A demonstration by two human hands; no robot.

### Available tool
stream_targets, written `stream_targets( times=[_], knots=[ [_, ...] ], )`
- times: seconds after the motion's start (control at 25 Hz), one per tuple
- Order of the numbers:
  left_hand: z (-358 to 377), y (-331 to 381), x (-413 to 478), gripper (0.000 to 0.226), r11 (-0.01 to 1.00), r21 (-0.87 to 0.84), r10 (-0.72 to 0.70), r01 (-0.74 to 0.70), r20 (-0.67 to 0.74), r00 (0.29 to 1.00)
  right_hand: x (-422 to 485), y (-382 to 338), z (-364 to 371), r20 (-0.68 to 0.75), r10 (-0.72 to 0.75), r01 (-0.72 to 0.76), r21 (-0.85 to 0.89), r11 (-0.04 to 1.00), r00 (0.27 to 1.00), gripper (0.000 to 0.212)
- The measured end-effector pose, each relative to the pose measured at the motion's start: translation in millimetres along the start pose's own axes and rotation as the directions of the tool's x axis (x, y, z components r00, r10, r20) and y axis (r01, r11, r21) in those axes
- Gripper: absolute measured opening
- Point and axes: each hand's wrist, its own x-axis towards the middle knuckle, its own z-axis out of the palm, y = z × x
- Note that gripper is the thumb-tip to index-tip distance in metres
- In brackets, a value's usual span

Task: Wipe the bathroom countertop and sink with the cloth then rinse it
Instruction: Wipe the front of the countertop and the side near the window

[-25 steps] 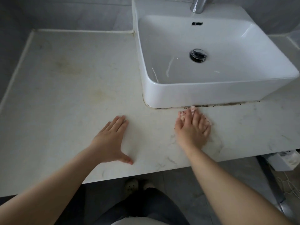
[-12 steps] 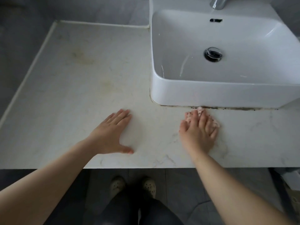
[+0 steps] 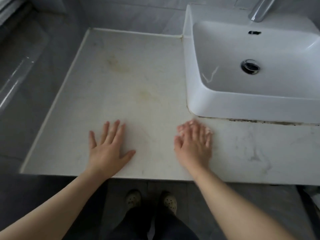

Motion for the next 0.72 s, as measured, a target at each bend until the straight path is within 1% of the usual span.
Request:
stream_targets(
  times=[0.04,0.08,0.12,0.16,0.2,0.24,0.28,0.32,0.36,0.4,0.44,0.48,0.52,0.56,0.6,0.64,0.68,0.72],
  knots=[
    [-1,-15,-2,0.093,0.998,0.019,-0.065,0.065,-0.002,0.998,-23,-25,3,0.046,-0.133,0.132,0.011,0.991,0.99,0.07],
    [-1,-26,-4,0.092,0.992,0.031,-0.12,0.119,0.01,0.993,-47,-43,3,0.097,-0.286,0.284,0.04,0.958,0.953,0.066],
    [-1,-40,-7,0.094,0.986,0.027,-0.163,0.162,0.019,0.986,-60,-55,5,0.133,-0.428,0.424,0.055,0.904,0.894,0.063],
    [-3,-55,-10,0.097,0.981,0.02,-0.192,0.192,0.02,0.981,-56,-60,4,0.135,-0.516,0.517,0.03,0.855,0.846,0.061],
    [-4,-65,-12,0.102,0.978,0.018,-0.21,0.209,0.016,0.978,-38,-56,5,0.105,-0.533,0.538,-0.022,0.843,0.84,0.062],
    [-5,-77,-14,0.107,0.974,0.023,-0.225,0.224,0.018,0.974,-16,-53,5,0.099,-0.482,0.488,-0.048,0.872,0.871,0.064],
    [-6,-86,-15,0.11,0.972,0.04,-0.233,0.232,0.019,0.972,7,-47,4,0.067,-0.368,0.371,-0.057,0.927,0.928,0.065],
    [-7,-95,-17,0.11,0.971,0.063,-0.232,0.231,0.016,0.973,26,-42,4,0.073,-0.205,0.206,-0.016,0.978,0.976,0.063],
    [-6,-102,-20,0.109,0.971,0.075,-0.229,0.228,0.004,0.973,31,-48,5,0.07,-0.065,0.064,0.016,0.998,0.995,0.061],
    [-6,-110,-23,0.107,0.97,0.069,-0.231,0.232,-0.014,0.973,22,-62,7,0.038,-0.01,0.009,0.027,1.0,0.999,0.06],
    [-4,-115,-28,0.103,0.97,0.052,-0.236,0.238,-0.038,0.971,3,-79,10,-0.042,-0.069,0.071,0.035,0.997,0.997,0.059],
    [-2,-120,-32,0.099,0.97,0.035,-0.236,0.239,-0.064,0.97,-23,-99,14,-0.012,-0.199,0.199,0.048,0.979,0.98,0.059],
    [0,-123,-36,0.096,0.971,0.024,-0.234,0.236,-0.082,0.969,-50,-115,15,0.064,-0.378,0.374,0.067,0.925,0.924,0.058],
    [2,-125,-38,0.093,0.973,0.016,-0.228,0.23,-0.09,0.969,-64,-122,16,0.139,-0.521,0.518,0.058,0.853,0.842,0.057],
    [4,-127,-39,0.091,0.975,0.014,-0.221,0.223,-0.092,0.971,-57,-124,16,0.143,-0.607,0.611,0.021,0.791,0.781,0.056],
    [4,-129,-40,0.089,0.976,0.015,-0.217,0.219,-0.099,0.971,-35,-124,17,0.12,-0.627,0.631,0.004,0.776,0.77,0.057],
    [5,-132,-41,0.087,0.975,0.015,-0.218,0.221,-0.111,0.97,-7,-122,15,0.12,-0.565,0.569,0.002,0.822,0.816,0.063],
    [5,-135,-43,0.085,0.974,0.01,-0.223,0.226,-0.125,0.967,17,-117,16,0.079,-0.437,0.438,0.007,0.899,0.896,0.069]
  ],
)
